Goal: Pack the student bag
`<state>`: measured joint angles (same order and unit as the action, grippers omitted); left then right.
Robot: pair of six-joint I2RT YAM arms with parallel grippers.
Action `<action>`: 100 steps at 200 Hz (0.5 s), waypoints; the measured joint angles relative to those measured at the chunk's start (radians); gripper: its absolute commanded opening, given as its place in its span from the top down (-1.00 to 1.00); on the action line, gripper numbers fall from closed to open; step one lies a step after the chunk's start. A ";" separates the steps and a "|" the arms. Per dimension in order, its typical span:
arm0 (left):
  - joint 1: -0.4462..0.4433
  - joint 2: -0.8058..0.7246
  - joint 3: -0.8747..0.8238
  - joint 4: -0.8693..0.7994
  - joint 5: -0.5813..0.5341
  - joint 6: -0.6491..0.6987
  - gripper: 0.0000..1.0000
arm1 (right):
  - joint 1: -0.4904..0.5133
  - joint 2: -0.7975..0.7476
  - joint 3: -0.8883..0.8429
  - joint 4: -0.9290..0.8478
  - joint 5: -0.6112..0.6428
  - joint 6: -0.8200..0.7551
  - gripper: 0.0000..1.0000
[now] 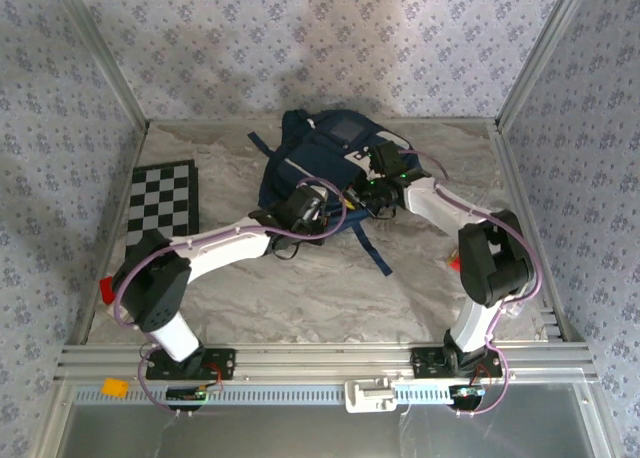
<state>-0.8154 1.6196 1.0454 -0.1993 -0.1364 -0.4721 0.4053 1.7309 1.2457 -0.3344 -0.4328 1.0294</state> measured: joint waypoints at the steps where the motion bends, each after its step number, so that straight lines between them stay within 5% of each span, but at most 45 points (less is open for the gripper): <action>1: 0.002 -0.005 -0.003 -0.002 -0.003 0.000 1.00 | -0.003 -0.003 -0.001 -0.003 -0.004 -0.005 1.00; 55: 0.037 -0.100 -0.096 -0.035 -0.043 0.019 1.00 | -0.155 -0.122 -0.018 -0.161 -0.125 -0.186 1.00; 100: -0.072 -0.108 -0.085 -0.021 -0.043 -0.024 1.00 | -0.200 -0.107 0.100 -0.292 -0.114 -0.276 1.00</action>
<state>-0.8875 1.5112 0.9604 -0.2207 -0.1791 -0.4965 0.2050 1.6238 1.3460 -0.6262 -0.5472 0.7536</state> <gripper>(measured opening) 0.044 0.051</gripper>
